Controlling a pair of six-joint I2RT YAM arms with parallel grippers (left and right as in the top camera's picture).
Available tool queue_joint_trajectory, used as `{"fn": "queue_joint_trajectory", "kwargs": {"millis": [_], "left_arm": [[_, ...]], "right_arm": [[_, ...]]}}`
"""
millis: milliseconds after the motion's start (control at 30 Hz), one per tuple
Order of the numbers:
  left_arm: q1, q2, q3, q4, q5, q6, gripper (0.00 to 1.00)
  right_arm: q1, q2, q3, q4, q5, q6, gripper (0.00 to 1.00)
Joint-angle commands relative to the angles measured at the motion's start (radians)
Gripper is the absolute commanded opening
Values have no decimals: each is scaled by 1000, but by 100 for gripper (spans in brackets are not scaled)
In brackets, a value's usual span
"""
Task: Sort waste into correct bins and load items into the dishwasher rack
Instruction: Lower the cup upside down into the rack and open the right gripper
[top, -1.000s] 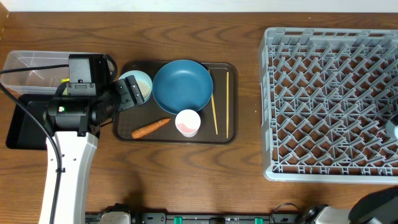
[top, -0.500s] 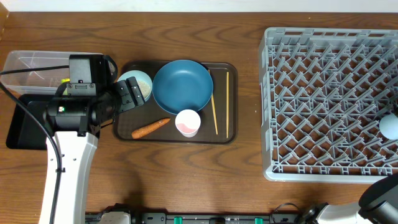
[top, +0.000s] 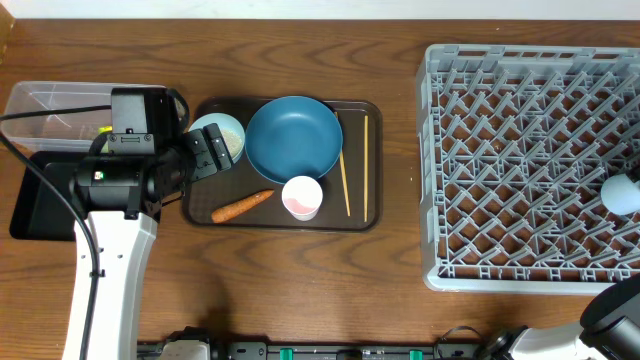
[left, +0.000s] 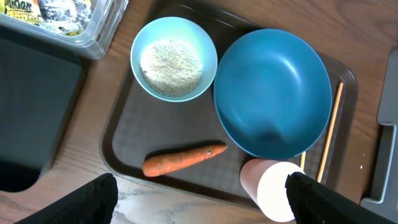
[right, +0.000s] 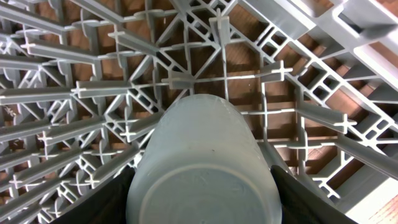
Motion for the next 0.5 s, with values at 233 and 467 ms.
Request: {"fn": "queue_joint_trajectory", "kwargs": {"millis": [233, 467], "left_arm": [[4, 7, 7, -3, -2, 9, 89], [4, 7, 7, -3, -2, 9, 89]], "right_arm": [[-7, 3, 0, -41, 176, 26, 56], [-6, 3, 3, -33, 124, 26, 57]]}}
